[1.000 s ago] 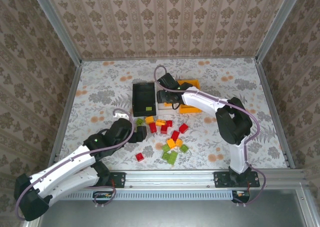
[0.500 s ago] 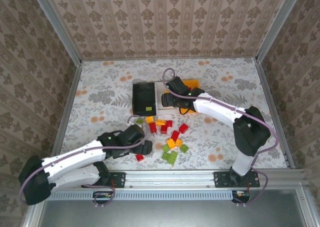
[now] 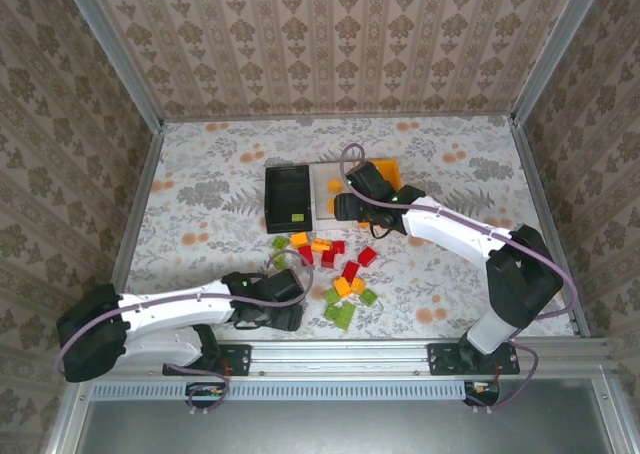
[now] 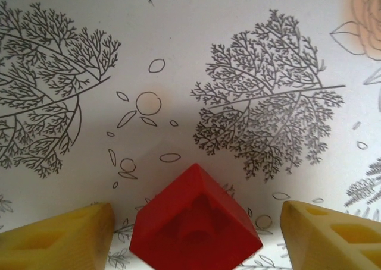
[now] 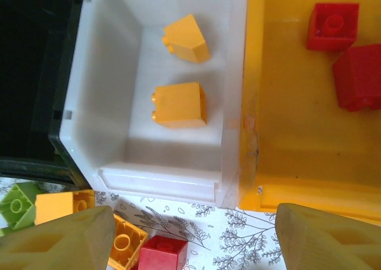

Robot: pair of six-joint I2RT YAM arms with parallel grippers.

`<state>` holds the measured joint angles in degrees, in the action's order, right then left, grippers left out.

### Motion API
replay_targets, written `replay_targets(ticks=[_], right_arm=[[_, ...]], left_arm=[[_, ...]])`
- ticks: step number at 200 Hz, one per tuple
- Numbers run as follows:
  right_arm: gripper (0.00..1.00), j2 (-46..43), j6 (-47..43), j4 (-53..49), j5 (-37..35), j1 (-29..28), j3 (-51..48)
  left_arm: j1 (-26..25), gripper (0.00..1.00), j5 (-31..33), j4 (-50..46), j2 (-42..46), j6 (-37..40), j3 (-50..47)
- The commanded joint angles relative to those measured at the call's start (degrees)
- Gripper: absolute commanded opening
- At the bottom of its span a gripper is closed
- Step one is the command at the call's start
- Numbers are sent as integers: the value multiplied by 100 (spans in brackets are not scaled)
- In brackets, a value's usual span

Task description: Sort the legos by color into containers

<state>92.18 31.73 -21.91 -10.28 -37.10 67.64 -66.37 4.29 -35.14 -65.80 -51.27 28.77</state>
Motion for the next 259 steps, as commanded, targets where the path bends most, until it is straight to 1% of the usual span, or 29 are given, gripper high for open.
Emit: replay_targets(ticks=[1, 39, 62, 75, 98, 113, 129, 148, 155, 161, 190, 209, 230, 259], right_arm=[[72, -233, 93, 96, -138, 42, -149], [72, -342, 112, 88, -149, 89, -230], [72, -384, 126, 88, -167, 115, -253], [72, -417, 141, 77, -193, 139, -274], [72, -519, 227, 96, -185, 224, -392], [72, -657, 304, 118, -176, 293, -543], [72, -883, 380, 165, -185, 399, -770], [72, -1175, 502, 163, -198, 563, -1066], [72, -1202, 548, 174, -189, 629, -1191], [72, -1449, 592, 194, -185, 686, -1299], [72, -1925, 745, 182, -167, 907, -1769], [72, -2173, 765, 112, -178, 1008, -1974], [72, -2332, 773, 39, -185, 1086, -2119], [72, -2466, 776, -31, -175, 1152, -2244]], left_arm=[[-43, 69, 189, 152, -163, -16, -52], [-44, 57, 294, 184, -336, 99, 31], [-52, 46, 289, 116, -283, 116, 79], [-60, 41, 324, 57, -196, 116, 101], [-70, 36, 390, -55, -42, 99, 152], [-65, 35, 421, -194, 29, 138, 277], [-66, 35, 479, -330, 84, 271, 550], [-18, 35, 623, -406, -19, 609, 1062], [57, 35, 664, -377, -118, 779, 1270], [135, 34, 665, -304, -238, 920, 1418], [679, 33, 322, 478, -988, 1667, 2221], [866, 33, 312, 797, -1680, 2197, 3031], [1121, 33, 95, 1122, -2509, 2574, 4000], [1476, 33, -121, 1106, -3560, 2913, 5361]])
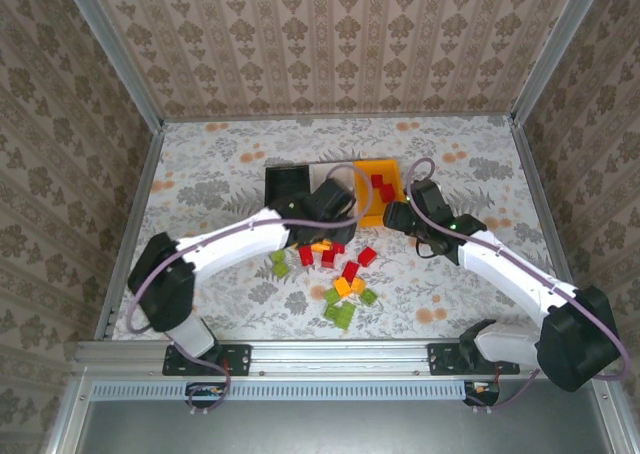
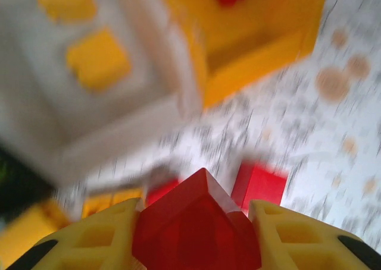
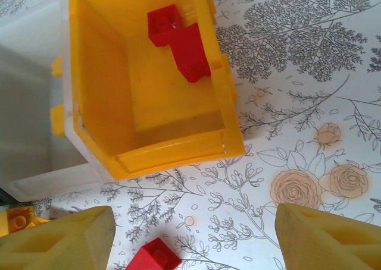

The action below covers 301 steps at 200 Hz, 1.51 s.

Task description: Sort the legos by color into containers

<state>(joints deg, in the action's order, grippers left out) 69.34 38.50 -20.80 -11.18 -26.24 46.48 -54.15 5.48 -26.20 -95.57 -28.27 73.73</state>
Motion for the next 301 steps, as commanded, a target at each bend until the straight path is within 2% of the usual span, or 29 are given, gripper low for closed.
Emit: replay_targets(ticks=[1, 55, 103, 142, 178, 204, 223, 267, 301], right_arm=[[72, -183, 97, -143, -82, 66, -129], [73, -325, 70, -192, -96, 167, -270], [73, -270, 87, -128, 4, 187, -332], [75, -290, 54, -173, 24, 189, -354], [75, -281, 43, -175, 146, 179, -359], [75, -217, 149, -92, 271, 44, -410], [75, -95, 334, -24, 260, -243, -433], [76, 611, 729, 294, 13, -1057, -282], [77, 1372, 799, 299, -149, -1418, -48]], left_arm=[[264, 33, -240, 207, -597, 622, 908], [660, 33, -724, 72, -2065, 700, 2535], [718, 35, -1011, -31, -2802, 622, 3477], [753, 59, -1075, -106, -3020, 544, 3741], [774, 80, -1075, 2, -2746, 468, 3613], [788, 90, -1075, 361, -2064, 339, 2958], [792, 99, -1004, 797, -1246, 205, 1975], [747, 100, -763, 1526, 887, -274, -618], [517, 100, -168, 1431, 2495, -515, -2240]])
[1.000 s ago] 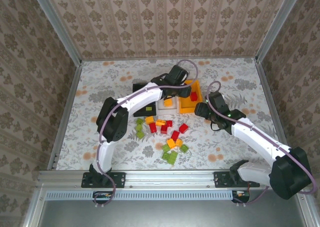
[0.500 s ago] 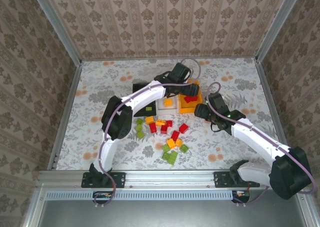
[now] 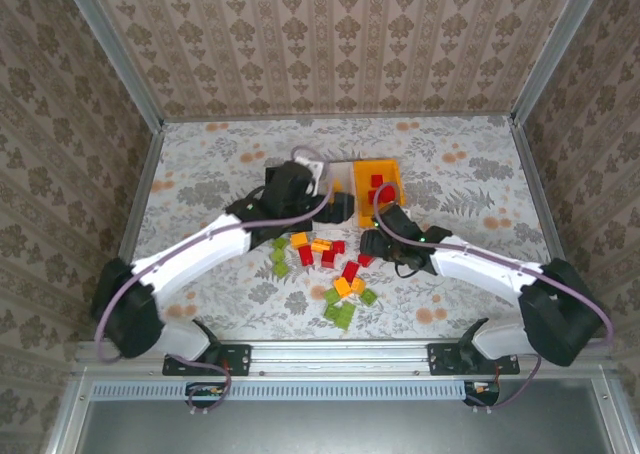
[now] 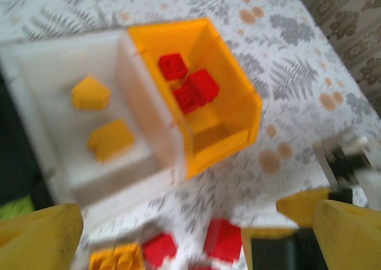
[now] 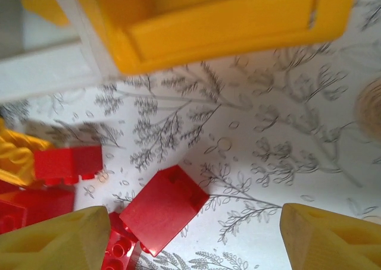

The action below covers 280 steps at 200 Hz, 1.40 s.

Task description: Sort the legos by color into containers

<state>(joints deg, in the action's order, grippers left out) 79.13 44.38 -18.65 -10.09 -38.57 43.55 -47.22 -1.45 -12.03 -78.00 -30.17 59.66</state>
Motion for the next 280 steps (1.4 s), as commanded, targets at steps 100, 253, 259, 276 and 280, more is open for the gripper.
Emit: replay_targets(ticks=[100, 253, 259, 276, 280], right_arm=[[60, 1272, 603, -232, -704, -415, 361], [58, 1094, 251, -324, -577, -28, 80], [56, 1095, 255, -323, -557, -28, 92], [51, 1041, 211, -326, -503, -27, 125], [50, 1020, 207, -356, -503, -28, 143]], left_arm=[[-568, 100, 1393, -527, 2937, -1036, -2762], [-517, 100, 1447, -601, 2968, -1131, -3031], [-512, 100, 1455, -619, 2968, -1148, -3031], [-503, 100, 1446, -653, 2961, -1148, -3022], [-501, 100, 1453, -666, 2962, -1153, -3022]])
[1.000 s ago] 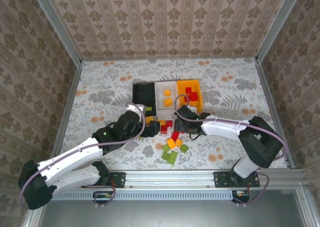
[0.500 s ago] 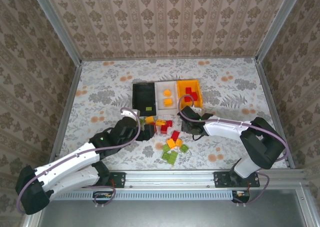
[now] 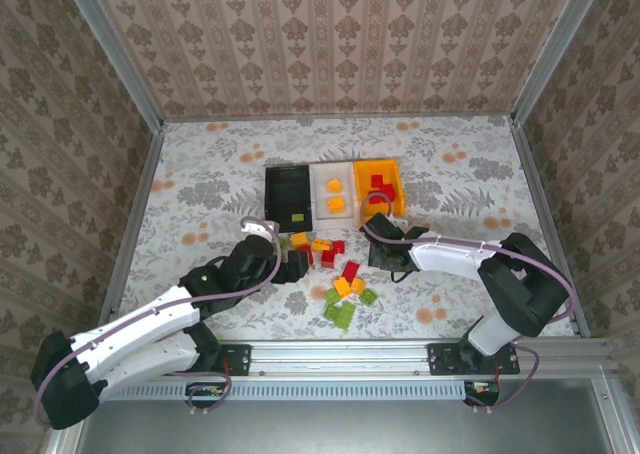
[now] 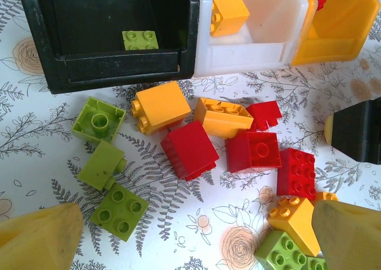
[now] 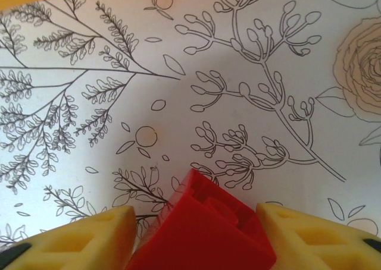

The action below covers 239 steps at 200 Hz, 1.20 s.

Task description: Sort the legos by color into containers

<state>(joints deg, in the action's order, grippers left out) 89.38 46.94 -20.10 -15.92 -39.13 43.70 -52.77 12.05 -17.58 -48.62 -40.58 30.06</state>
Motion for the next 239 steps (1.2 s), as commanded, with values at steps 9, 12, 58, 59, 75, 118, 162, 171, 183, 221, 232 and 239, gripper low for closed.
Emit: replay_targets(ticks=[9, 12, 58, 59, 75, 118, 162, 171, 183, 221, 232, 239], right_arm=[[48, -91, -108, -260, 81, 37, 175], [47, -130, -120, -284, 77, 37, 194], [42, -874, -692, -646, 38, 274, 893], [42, -868, -702, -654, 42, 283, 916], [42, -685, -822, -677, 15, 510, 1324], [42, 410, -921, -526, -125, 1047, 2374], [45, 1545, -1050, -754, -155, 1366, 3401], [47, 1673, -1055, -800, -156, 1412, 3534], [53, 1764, -1022, -838, -92, 1455, 3640], [75, 1473, -969, -775, 170, 1440, 3601], [76, 1263, -949, -728, 213, 1405, 3456], [76, 1114, -937, -668, 245, 1364, 3340]], left_arm=[[62, 100, 113, -128, 34, -104, -62], [67, 100, 113, -133, 31, -112, -62], [130, 100, 157, -268, 61, -109, -45], [133, 100, 157, -270, 58, -113, -45], [139, 100, 131, -267, 46, -150, -65], [148, 100, 26, -373, 54, -163, -63], [184, 100, -22, -495, 136, -154, -62], [188, 100, -30, -510, 121, -131, -55], [199, 100, -29, -543, 103, -130, -50], [248, 100, -31, -645, -64, -38, 46], [250, 100, -26, -743, -203, 31, 116], [258, 99, -3, -821, -350, 58, 179]])
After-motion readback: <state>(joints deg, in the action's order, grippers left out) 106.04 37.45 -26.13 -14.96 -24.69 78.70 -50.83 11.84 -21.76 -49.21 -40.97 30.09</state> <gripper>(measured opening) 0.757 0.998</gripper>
